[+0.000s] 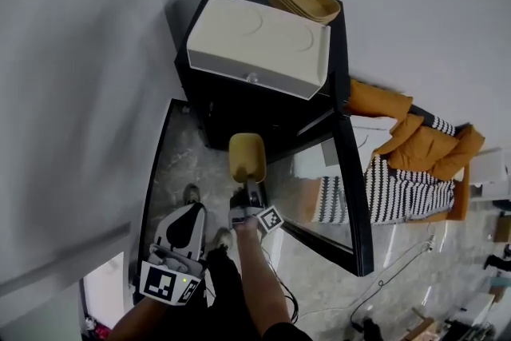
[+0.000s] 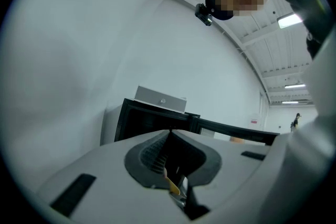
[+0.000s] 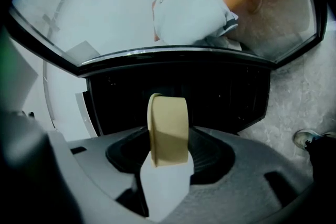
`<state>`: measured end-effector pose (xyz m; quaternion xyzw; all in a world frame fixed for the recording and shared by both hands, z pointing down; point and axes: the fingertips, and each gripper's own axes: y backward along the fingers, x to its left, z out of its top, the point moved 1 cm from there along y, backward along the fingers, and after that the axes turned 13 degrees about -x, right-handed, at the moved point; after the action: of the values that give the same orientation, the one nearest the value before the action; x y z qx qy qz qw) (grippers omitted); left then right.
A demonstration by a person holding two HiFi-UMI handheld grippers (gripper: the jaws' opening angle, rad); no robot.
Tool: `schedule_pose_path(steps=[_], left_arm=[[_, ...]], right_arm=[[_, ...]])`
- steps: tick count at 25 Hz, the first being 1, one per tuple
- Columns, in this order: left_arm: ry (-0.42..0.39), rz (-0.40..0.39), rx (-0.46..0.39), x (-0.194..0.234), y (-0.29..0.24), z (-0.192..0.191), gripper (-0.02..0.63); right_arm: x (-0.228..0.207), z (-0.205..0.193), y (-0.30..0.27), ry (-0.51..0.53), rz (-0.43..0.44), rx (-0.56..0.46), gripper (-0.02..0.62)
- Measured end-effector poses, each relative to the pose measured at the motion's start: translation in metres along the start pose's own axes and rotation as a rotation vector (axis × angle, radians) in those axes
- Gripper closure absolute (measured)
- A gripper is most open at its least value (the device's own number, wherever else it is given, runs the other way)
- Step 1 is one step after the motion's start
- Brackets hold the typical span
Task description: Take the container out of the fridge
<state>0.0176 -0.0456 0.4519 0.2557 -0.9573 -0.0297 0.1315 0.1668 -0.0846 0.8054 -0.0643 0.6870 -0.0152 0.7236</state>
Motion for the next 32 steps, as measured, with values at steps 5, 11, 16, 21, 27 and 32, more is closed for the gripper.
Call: schedule_pose_path(steps=[5,11,16,21,27,32], left_arm=[[0.000,0.011,-0.004,-0.019,0.017,0.016,0.598],[-0.003,0.015,0.010,-0.032,0.040,0.034,0.598],[-0.005,-0.004,0.014,-0.034,0.056,0.045,0.598],[0.003,-0.022,0.026,-0.029,0.079,0.052,0.598],[0.021,-0.041,0.029,-0.017,0.111,0.071,0.598],[0.024,-0.064,0.023,-0.004,0.135,0.088,0.598]], right_arm=[[0.032,-0.001,0.029,-0.009,-0.008,-0.010,0.396],[0.064,-0.003,0.062,-0.019,-0.001,-0.016,0.396],[0.090,-0.009,0.092,0.007,-0.005,-0.013,0.396],[0.118,-0.019,0.122,0.009,0.007,-0.022,0.396],[0.140,-0.034,0.161,0.011,0.008,-0.034,0.396],[0.177,-0.055,0.191,0.015,0.012,-0.056,0.396]])
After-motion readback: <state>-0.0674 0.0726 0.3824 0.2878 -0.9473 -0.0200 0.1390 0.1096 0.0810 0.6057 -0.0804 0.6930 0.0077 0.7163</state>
